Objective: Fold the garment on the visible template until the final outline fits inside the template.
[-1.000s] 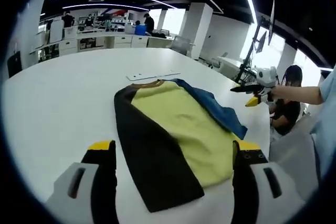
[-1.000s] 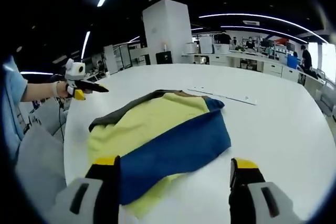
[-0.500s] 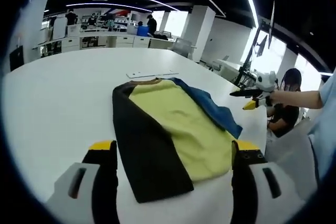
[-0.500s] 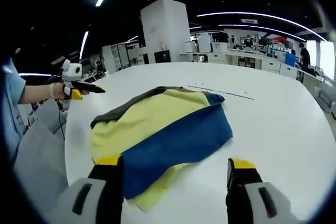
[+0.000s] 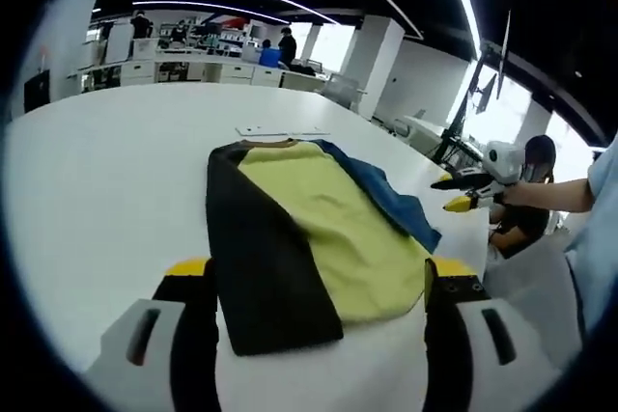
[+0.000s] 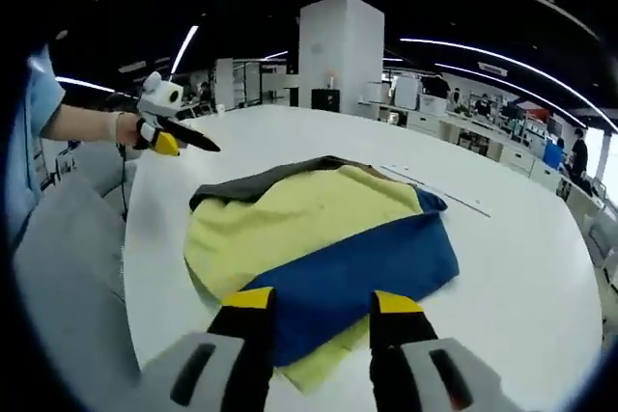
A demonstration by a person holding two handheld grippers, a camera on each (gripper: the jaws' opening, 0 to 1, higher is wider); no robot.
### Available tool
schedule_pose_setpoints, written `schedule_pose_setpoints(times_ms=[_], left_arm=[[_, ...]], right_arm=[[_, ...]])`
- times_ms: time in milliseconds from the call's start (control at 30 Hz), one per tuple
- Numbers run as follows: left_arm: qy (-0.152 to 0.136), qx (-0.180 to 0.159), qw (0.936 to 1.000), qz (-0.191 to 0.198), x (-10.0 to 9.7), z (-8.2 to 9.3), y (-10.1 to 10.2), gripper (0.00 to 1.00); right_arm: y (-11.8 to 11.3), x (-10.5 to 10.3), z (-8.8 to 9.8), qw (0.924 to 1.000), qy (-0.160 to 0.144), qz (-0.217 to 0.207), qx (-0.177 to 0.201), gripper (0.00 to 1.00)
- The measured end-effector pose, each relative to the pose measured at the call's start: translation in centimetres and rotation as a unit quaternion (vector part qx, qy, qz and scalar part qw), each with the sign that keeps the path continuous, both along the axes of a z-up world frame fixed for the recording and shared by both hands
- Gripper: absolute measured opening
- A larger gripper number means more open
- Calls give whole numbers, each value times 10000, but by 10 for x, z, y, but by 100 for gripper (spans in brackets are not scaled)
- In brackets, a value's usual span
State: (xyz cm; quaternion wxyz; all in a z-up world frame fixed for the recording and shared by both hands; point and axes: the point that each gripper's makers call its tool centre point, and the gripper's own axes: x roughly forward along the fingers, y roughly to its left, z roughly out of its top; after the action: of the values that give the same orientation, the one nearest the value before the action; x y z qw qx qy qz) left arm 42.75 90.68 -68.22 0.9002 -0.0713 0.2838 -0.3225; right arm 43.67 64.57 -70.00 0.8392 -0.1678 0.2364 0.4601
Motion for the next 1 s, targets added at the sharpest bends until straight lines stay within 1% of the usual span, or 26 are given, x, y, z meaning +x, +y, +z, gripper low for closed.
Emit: schedule_pose_setpoints(times_ms=[67,133,200,300,467,500,533,567,600,667,733,800,833,933,1000], left_arm=[[26,-48,10000,37,-4,-1,0,85],[32,-72,9999,67,-6,-2,0,85],[20,-106,9999,109,-8,-2,0,85],[16,-188,9997,160,-13,-4,-1,85],[58,-241,9995,203,-22,-8,-1,84],[60,-244,9995,210,-23,-9,-1,84],[73,-251,9994,218,-25,-9,-1,84],[83,-257,9994,220,-26,-10,0,84],[95,-256,9994,222,-27,-11,0,84],[88,-237,9994,253,-30,-12,1,84],[75,-260,9992,278,-32,-11,1,84],[70,-261,9992,292,-34,-11,1,84],[69,-266,9992,296,-36,-11,1,84],[81,-300,9990,316,-38,-12,1,83],[92,-317,9989,341,-39,-13,2,83]], right_arm=[[10,-9,-5,9995,26,283,-99,29],[16,-15,-10,9990,82,397,-171,27],[24,-22,-18,9983,207,511,-213,26],[33,-31,-27,9961,237,759,-381,19],[42,-39,-37,9947,321,870,-442,17],[42,-40,-40,9941,310,910,-512,15],[42,-42,-44,9923,261,1003,-678,13],[43,-42,-46,9917,236,1039,-720,12],[45,-44,-48,9916,270,1061,-694,12],[46,-45,-53,9908,300,1080,-762,12],[46,-45,-56,9887,207,1171,-910,12],[48,-45,-59,9882,231,1183,-940,12],[48,-46,-62,9869,219,1234,-1020,11],[48,-45,-67,9829,71,1361,-1240,9],[50,-43,-67,9814,-5,1408,-1307,7]])
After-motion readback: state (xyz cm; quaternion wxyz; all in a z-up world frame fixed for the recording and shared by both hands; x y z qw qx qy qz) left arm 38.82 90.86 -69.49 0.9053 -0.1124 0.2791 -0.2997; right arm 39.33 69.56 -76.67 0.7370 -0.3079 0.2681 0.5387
